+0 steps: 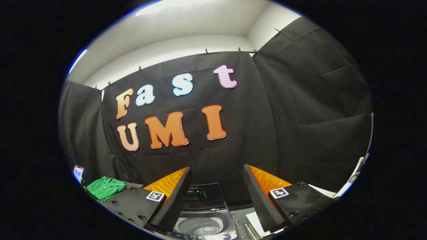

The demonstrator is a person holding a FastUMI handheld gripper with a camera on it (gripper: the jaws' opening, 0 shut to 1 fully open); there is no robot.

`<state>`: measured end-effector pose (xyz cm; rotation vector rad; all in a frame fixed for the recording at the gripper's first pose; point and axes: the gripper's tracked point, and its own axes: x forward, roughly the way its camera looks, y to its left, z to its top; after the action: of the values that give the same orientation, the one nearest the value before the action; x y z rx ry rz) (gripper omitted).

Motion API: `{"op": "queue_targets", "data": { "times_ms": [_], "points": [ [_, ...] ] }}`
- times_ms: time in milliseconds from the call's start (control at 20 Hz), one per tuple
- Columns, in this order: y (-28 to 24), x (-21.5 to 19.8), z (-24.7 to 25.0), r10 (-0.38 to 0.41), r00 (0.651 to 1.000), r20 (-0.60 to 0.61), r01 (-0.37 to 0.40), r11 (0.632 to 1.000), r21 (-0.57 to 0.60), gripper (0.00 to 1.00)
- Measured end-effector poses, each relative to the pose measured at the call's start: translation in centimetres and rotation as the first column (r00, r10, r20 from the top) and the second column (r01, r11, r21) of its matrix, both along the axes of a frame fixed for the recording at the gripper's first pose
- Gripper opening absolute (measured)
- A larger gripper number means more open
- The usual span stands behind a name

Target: Put the clothes into the washing machine and then close the washing machine lid.

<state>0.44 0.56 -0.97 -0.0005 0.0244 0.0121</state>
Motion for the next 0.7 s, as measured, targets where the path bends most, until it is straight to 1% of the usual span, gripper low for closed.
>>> {"op": "queue_targets", "data": {
  "times_ms": [700],
  "points": [
    [0.24, 0.0, -0.16, 0.003, 1.0, -0.005, -0.003, 1.0, -0.001, 0.99]
  ]
}}
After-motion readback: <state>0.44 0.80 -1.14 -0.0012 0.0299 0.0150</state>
